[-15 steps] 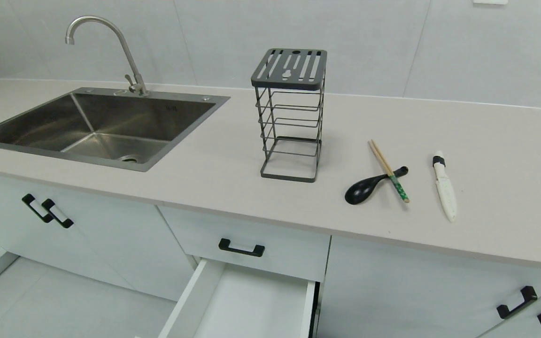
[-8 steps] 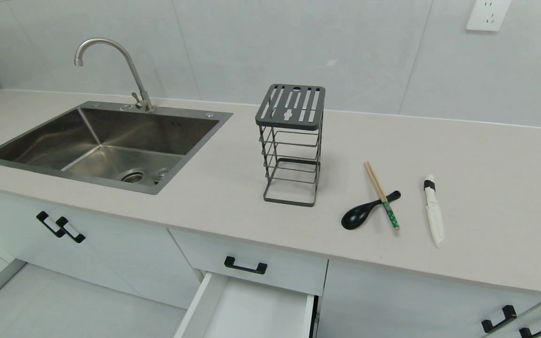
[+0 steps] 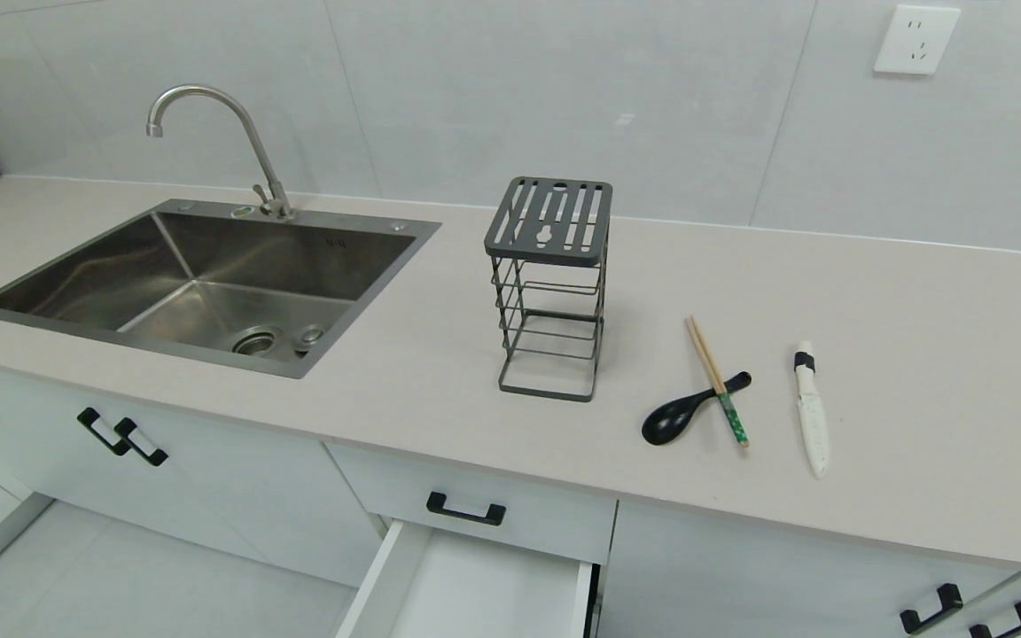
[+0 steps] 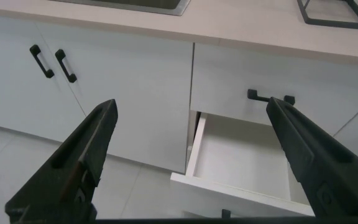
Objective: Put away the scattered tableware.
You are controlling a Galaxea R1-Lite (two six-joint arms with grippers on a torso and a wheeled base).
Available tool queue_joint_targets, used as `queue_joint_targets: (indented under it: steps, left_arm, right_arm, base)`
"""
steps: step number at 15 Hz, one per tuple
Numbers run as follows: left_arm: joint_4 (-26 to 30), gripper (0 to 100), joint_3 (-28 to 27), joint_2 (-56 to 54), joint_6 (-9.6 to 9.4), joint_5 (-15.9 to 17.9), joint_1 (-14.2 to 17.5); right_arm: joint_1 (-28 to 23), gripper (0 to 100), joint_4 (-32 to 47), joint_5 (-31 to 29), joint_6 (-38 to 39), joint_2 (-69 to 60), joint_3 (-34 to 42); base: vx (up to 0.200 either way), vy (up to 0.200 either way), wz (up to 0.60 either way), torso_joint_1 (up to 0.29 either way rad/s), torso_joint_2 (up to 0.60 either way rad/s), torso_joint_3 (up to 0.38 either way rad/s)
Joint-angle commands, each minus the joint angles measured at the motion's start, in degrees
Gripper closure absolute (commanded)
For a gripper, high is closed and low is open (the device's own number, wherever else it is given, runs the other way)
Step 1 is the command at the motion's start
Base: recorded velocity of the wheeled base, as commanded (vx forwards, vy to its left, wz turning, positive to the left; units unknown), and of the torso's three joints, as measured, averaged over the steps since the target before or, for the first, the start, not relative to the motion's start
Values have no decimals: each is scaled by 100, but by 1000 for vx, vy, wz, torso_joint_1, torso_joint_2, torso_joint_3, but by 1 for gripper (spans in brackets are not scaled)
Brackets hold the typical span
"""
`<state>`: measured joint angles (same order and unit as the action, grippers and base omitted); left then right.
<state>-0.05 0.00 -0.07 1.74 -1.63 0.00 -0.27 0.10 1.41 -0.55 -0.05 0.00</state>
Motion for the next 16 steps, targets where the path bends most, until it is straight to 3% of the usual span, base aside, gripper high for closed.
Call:
queue_joint_targets:
  steps: [1,8,10,14,16]
  left_arm:
    - [-4,0,0,7,1,-4,0]
    - [-4,0,0,7,1,-4,0]
    - [-4,0,0,7,1,-4,0]
    - [-4,0,0,7,1,-4,0]
    - [-4,0,0,7,1,-4,0]
  right_arm:
    - [0,0,8,-18,2,5,0]
    - [0,0,-150,43,37,5,0]
    - [0,0,-1346,78,-59,5,0]
    - [0,0,-1293,1282,-288,216,-220]
    - [36,0,-1258,1572,-297,1314,-905]
  base:
    - [0,0,0,0,0,0]
    - [0,0,0,0,0,0]
    - [0,0,0,0,0,0]
    - [0,0,0,0,0,0]
    - [0,0,0,0,0,0]
